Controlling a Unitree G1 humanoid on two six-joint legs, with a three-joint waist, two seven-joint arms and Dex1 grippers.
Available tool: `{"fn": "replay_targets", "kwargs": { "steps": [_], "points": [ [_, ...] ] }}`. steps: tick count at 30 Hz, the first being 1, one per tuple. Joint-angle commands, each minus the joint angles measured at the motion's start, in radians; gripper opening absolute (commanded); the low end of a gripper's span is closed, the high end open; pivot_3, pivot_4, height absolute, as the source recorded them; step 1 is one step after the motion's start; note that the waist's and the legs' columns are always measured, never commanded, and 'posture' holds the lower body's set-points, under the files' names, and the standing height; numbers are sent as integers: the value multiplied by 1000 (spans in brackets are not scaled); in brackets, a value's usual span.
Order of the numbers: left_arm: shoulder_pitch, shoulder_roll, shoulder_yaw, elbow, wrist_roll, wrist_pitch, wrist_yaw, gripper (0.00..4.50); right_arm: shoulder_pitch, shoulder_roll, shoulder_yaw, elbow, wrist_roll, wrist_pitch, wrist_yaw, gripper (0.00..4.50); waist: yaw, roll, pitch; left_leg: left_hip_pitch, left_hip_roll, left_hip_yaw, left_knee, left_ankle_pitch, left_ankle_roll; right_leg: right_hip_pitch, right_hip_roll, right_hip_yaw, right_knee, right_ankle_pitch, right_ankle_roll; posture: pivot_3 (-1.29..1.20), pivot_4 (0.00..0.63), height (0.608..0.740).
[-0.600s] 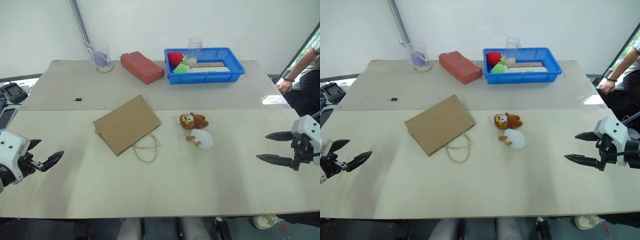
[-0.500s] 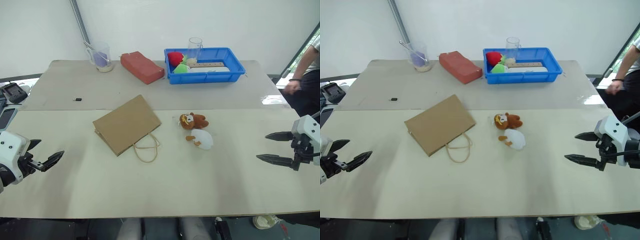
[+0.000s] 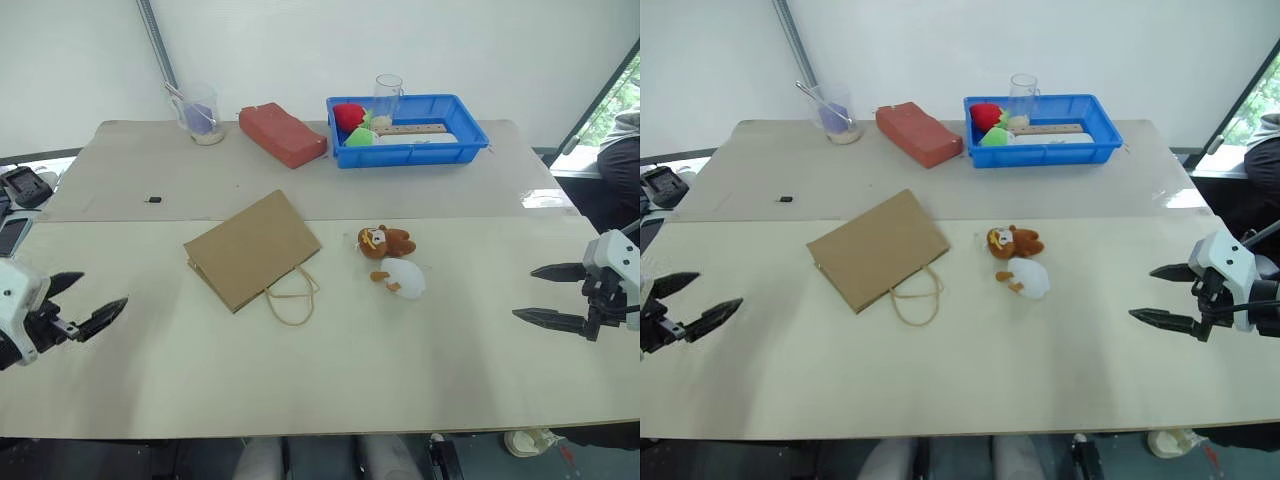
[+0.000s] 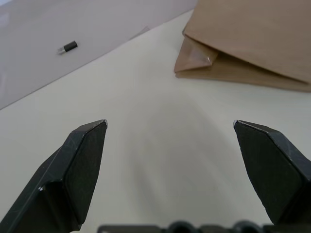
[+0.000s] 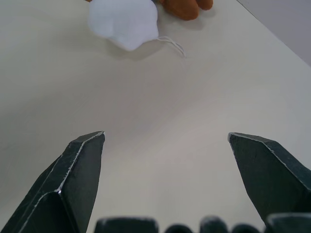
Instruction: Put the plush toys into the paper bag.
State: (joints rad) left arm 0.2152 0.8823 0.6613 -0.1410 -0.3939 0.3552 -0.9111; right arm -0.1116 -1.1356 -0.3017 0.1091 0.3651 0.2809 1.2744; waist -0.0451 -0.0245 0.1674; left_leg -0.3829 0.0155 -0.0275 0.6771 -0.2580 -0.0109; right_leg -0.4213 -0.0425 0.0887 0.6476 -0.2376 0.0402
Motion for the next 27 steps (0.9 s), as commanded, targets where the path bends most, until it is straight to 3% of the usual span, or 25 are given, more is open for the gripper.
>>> {"fn": "replay_targets", "kwargs": {
  "steps": [1,6,11,17,27],
  "points": [
    [-38,3,-46,-80,-23,-31,-16,4453,-11,-6,-32,-27,8,-8,-7,4500,3,0,0,0,0,0,0,0,0,0,0,0,0,0,0,0,150,740],
    [-98,-13,-236,-223,-72,30,-51,4453,18,-2,-65,-131,54,51,-20,4500,7,0,0,-1,-1,0,1,0,0,0,-1,1,0,0,1,0,150,740],
    [-243,-74,-481,-258,-31,33,-35,4453,134,19,-145,-395,175,218,-39,4500,6,0,0,-1,-1,0,0,0,1,0,0,1,0,1,2,0,150,740],
    [-444,-170,-708,-145,94,-22,-22,4453,216,59,-193,-701,385,417,-116,4500,3,-1,0,-1,-1,0,1,0,1,2,1,3,0,1,3,0,150,740],
    [-565,-287,-868,87,268,-235,-10,4453,147,114,-106,-784,454,458,-260,4500,9,-2,0,-3,-1,0,2,0,1,1,1,3,-1,1,3,0,150,740]
  ]
}}
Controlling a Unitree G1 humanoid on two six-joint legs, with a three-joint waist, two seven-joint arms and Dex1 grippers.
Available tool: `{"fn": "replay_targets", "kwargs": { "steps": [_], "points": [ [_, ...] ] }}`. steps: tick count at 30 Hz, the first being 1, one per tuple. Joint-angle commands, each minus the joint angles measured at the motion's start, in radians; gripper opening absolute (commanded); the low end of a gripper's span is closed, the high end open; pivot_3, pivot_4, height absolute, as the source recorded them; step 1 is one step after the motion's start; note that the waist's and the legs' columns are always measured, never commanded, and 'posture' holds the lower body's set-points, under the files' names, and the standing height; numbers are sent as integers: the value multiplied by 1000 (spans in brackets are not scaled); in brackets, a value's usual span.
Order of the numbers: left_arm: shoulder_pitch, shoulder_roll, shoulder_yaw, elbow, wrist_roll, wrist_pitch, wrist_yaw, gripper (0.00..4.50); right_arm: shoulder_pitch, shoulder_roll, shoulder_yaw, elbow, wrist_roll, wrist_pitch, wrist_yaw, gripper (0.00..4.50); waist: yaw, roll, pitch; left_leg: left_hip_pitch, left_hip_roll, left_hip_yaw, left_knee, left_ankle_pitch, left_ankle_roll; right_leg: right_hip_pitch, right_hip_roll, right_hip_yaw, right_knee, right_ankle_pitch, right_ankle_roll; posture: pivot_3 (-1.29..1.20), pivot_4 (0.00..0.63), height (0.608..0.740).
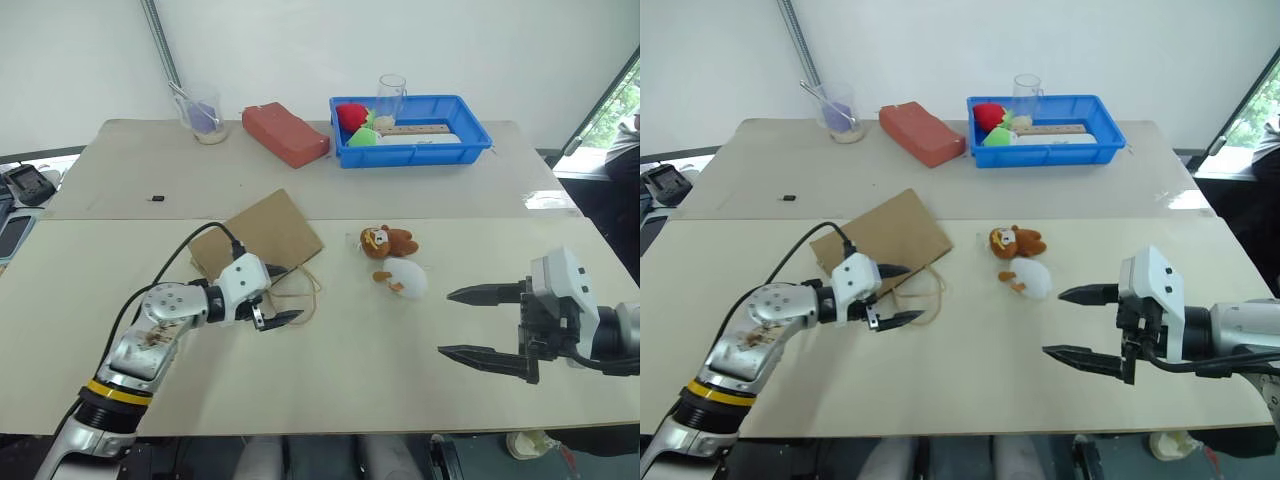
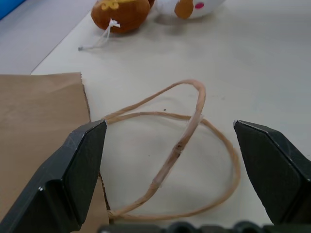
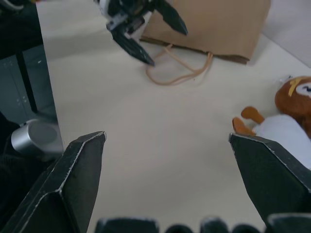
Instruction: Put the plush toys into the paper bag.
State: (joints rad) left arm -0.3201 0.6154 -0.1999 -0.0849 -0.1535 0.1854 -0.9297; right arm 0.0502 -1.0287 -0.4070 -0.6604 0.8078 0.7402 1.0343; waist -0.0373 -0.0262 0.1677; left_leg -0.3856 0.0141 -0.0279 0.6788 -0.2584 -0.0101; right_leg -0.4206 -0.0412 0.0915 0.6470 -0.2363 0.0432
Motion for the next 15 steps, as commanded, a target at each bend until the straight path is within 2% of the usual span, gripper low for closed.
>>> {"fn": "replay_targets", "kwargs": {
  "steps": [1,2,5,10,13,15],
  "points": [
    [-35,-29,-10,47,37,-81,12,4453,-17,8,4,-13,10,-5,-25,4500,2,0,0,0,0,0,0,0,0,0,0,0,0,0,0,0,150,740],
    [-42,-41,-10,63,45,-96,21,4453,-17,9,8,-13,10,-7,-29,4500,4,0,0,0,0,0,0,0,0,0,0,0,0,0,0,0,150,740],
    [-58,-58,-10,97,57,-132,20,3692,-13,14,14,-14,8,-14,-35,4500,6,0,0,0,0,0,0,0,0,0,0,0,0,0,0,0,150,740],
    [-71,-77,-24,136,51,-149,-16,1279,-21,30,50,-20,-4,-27,-55,4500,8,0,0,0,0,0,0,0,0,0,0,0,0,0,0,0,150,740],
    [-79,-82,-18,144,45,-146,-29,23,-33,39,69,-25,-8,-28,-78,4500,9,0,0,0,0,0,1,0,0,0,0,0,0,0,0,0,150,740],
    [-86,-78,-1,118,-1,-94,-62,23,-39,51,91,-37,-7,-23,-100,4500,10,0,0,0,0,0,1,0,0,0,0,0,0,0,0,0,150,740]
  ]
}}
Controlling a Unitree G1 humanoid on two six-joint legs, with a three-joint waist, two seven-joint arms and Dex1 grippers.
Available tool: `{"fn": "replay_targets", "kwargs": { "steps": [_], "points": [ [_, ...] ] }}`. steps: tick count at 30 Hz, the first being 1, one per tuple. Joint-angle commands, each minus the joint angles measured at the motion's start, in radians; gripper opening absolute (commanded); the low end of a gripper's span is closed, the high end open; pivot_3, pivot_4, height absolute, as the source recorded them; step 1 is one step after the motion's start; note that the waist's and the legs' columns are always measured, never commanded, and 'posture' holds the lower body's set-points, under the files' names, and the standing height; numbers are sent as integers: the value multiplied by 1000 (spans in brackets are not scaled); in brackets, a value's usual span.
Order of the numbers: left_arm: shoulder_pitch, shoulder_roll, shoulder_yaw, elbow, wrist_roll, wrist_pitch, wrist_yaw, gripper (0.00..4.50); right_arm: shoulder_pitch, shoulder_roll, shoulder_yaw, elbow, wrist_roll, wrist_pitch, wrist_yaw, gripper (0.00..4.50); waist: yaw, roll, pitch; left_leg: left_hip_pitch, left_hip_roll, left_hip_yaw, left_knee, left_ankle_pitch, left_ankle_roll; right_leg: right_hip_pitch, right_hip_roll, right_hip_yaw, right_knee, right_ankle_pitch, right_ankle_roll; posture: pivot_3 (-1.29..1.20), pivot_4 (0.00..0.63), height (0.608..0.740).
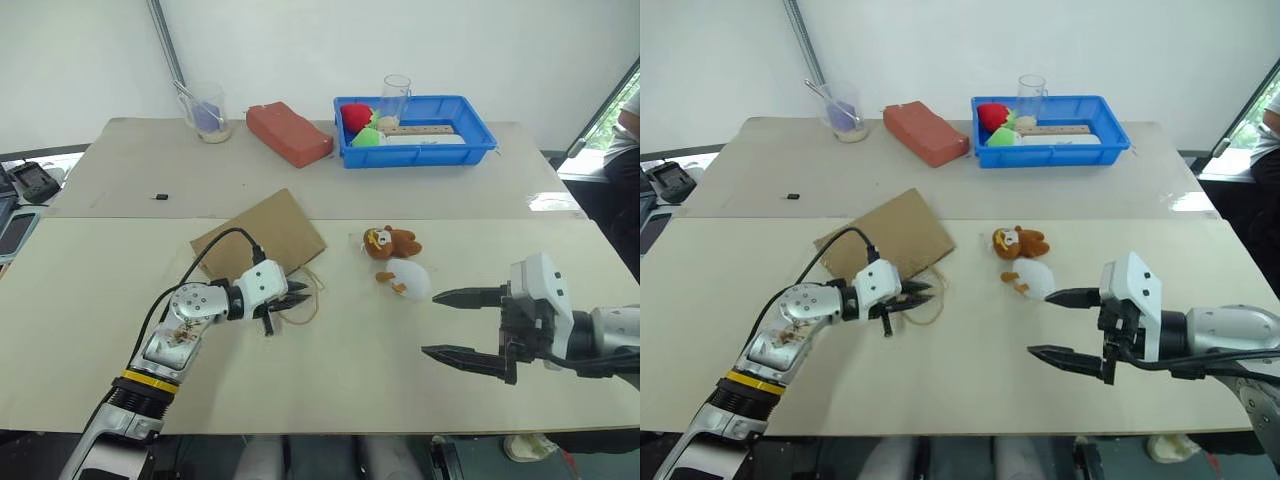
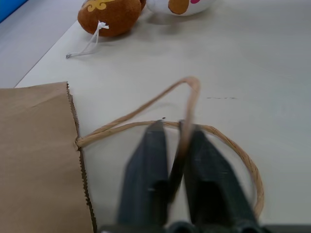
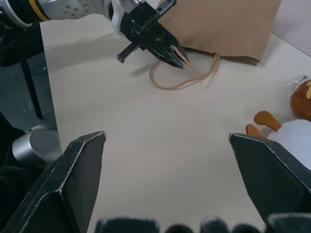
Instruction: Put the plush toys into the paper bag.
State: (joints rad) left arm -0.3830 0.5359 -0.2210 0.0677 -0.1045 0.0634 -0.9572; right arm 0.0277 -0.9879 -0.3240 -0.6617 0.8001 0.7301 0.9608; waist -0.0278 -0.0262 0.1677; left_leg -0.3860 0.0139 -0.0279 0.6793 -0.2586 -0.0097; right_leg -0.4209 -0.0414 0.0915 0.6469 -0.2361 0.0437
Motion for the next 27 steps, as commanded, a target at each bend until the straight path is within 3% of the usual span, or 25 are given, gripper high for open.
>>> {"fn": "replay_targets", "kwargs": {
  "steps": [1,9,10,16,21,22,27],
  "points": [
    [-24,11,28,-58,-85,71,-65,23,-20,17,22,-43,-1,-11,-39,4500,1,0,0,0,0,0,0,0,0,0,0,0,0,0,0,0,150,740],
    [-117,39,99,-99,-257,353,-122,23,-144,147,293,-44,-148,-33,-191,4500,-7,-1,0,0,0,0,1,0,0,0,0,0,0,0,0,0,150,740],
    [-140,40,112,-96,-286,404,-125,0,-170,179,339,-28,-177,-42,-206,3985,-8,-1,0,0,0,0,1,0,0,0,0,-1,0,0,0,0,150,740],
    [-241,44,198,-77,-433,659,-110,0,-304,377,576,131,-369,-136,-264,2020,-19,-1,1,-1,0,-1,1,0,0,-2,1,-1,1,0,0,0,150,740],
    [-270,64,238,-75,-503,792,-103,0,-406,555,668,358,-514,-277,-316,293,-18,-1,1,-1,0,-2,1,0,0,-3,1,-1,1,0,0,0,150,740],
    [-272,67,245,-75,-512,809,-100,0,-427,590,676,405,-537,-306,-327,48,-18,-2,1,-1,0,-2,1,0,0,-3,1,-1,1,0,0,0,150,740],
    [-272,61,277,-86,-546,863,-64,0,-499,695,714,586,-645,-428,-345,48,-18,-1,1,-1,0,-3,0,0,0,-4,0,-2,2,1,-1,0,150,740]
  ]
}}
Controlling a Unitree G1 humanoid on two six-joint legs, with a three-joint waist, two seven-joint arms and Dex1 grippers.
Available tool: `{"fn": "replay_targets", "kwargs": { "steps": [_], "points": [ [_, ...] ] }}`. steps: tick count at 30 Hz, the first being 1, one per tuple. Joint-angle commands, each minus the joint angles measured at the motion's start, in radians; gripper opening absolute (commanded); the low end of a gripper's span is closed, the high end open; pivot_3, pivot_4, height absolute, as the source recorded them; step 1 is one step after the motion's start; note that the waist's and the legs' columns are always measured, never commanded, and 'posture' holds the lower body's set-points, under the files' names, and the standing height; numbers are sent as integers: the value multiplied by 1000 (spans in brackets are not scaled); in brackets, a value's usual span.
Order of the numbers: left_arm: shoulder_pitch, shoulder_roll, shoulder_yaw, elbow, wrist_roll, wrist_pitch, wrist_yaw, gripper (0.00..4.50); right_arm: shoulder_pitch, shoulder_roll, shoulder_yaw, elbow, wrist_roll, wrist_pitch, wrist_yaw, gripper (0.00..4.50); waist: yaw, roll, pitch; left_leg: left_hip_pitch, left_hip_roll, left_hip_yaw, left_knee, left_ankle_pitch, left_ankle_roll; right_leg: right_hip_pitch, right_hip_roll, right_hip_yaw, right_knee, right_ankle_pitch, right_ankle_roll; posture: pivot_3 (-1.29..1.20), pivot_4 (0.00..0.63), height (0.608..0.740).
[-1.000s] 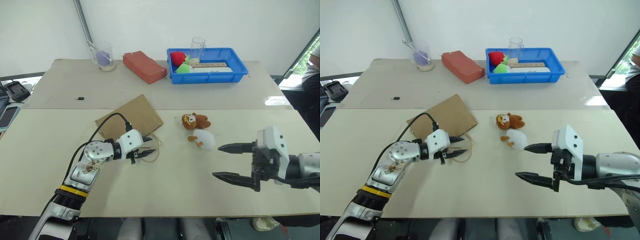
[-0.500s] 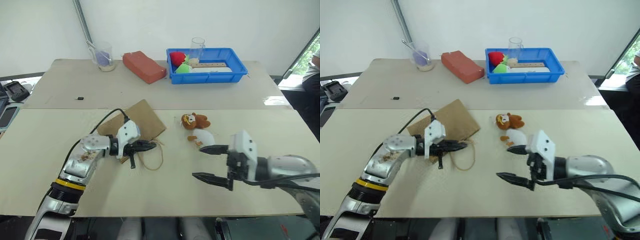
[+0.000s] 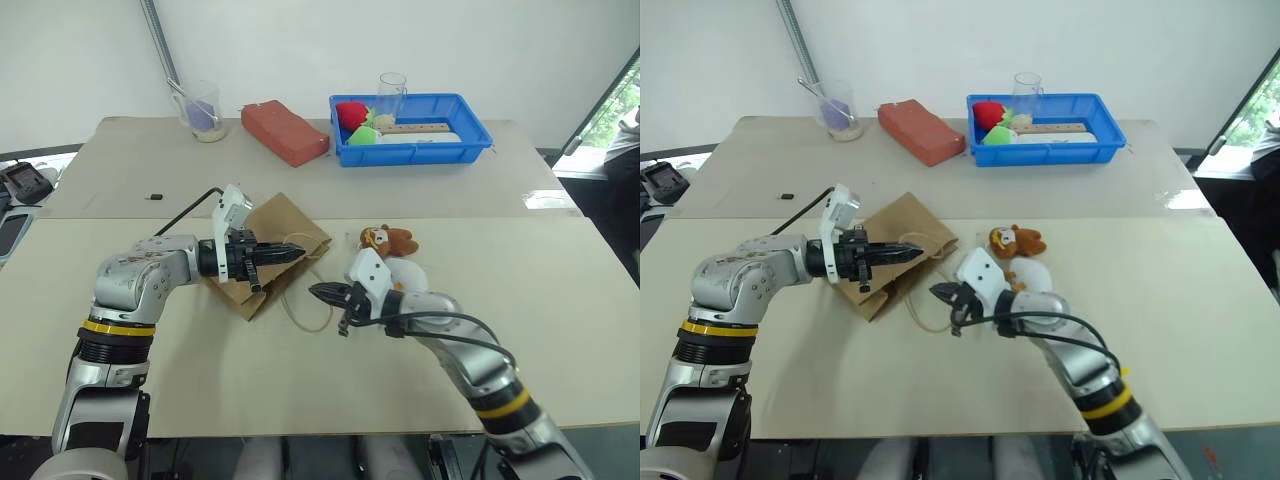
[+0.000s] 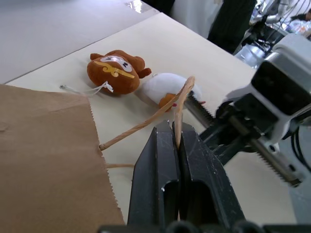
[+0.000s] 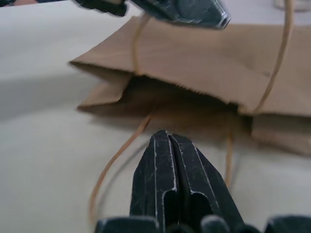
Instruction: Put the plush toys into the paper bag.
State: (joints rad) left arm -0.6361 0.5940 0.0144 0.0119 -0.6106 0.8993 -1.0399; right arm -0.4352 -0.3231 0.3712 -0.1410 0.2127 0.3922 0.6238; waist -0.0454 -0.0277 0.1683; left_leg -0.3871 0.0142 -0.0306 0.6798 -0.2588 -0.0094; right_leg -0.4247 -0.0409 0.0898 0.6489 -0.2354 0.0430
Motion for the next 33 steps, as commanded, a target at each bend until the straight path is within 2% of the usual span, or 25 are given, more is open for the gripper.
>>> {"fn": "replay_targets", "kwargs": {
  "steps": [1,8,23,28,33],
  "points": [
    [-18,-3,50,-34,-48,35,33,0,-55,50,28,111,-79,-111,-11,48,0,0,0,0,0,0,0,0,0,0,0,0,0,0,0,0,150,740],
    [-17,-25,85,-54,-101,83,94,0,-142,176,35,357,-180,-244,-68,48,-2,0,0,0,0,-1,-1,0,0,-1,-1,-1,1,1,-1,0,150,740],
    [-35,-68,147,-58,-197,162,202,0,-247,372,-15,680,-255,-400,-188,48,-15,0,0,0,-1,-10,-1,0,-1,-3,-2,-1,7,1,-1,0,150,740],
    [-53,-52,181,-37,-211,173,229,0,-283,406,-52,861,-266,-451,-245,48,-25,0,0,1,-2,-12,-1,1,-2,-2,-2,-1,8,1,-1,0,150,740],
    [-90,8,214,2,-172,128,231,0,-267,423,-57,907,-277,-456,-256,48,-28,0,0,6,-1,-12,-2,1,-2,0,-2,-1,9,1,-1,0,150,740]
  ]
}}
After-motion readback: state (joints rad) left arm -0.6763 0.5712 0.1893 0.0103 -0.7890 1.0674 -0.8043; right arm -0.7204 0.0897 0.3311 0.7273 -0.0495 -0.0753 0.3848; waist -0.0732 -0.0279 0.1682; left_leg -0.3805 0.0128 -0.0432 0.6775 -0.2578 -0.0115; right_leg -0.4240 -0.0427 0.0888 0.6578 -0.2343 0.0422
